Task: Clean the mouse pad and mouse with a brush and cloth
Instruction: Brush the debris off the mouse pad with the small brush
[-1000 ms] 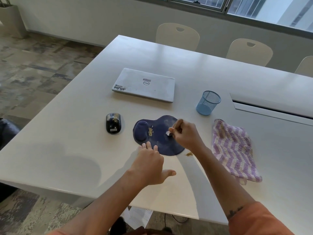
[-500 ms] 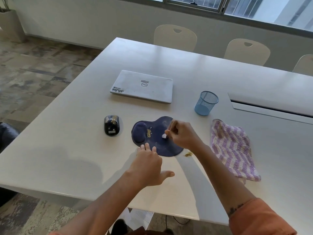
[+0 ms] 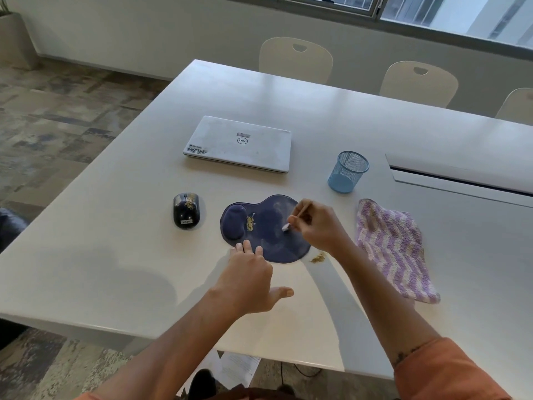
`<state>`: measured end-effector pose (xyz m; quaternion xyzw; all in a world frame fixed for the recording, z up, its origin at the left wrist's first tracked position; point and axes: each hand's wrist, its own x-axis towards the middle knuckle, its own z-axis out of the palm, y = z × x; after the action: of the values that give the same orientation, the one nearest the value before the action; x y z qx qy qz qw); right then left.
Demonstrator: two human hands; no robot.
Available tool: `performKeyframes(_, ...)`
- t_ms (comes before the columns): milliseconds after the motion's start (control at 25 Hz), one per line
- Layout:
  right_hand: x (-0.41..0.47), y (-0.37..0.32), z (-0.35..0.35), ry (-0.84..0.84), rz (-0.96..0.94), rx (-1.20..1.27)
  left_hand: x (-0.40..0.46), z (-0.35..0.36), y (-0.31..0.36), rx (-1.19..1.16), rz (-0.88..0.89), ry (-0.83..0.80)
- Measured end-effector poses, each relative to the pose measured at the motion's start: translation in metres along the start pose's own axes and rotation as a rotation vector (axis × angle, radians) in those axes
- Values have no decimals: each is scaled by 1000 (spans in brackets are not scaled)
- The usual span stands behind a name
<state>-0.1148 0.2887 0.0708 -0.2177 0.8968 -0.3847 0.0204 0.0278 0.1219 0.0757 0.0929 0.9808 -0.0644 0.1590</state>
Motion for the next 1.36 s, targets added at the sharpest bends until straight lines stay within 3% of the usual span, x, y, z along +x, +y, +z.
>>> performKeyframes(240,-30,31,-37,-150,118,-77,1,2,1,-29,-19,2)
performKeyframes(440,-17,13,-19,63,61,78,1,1,3,-19,-16,-3)
performKeyframes(760,-44,26,-35,-74,82,-73,1,1,2,-18,-15,-5)
performKeyframes(920,-43,8,-24,-16,28,54,0,1,2,-27,-12,-8)
performKeyframes(1120,-50,17,-26,4,78,39,-2,0,1,-35,-20,-4)
performKeyframes(1360,-6,6,-15,163,70,163,-2,1,0,-57,-17,-10)
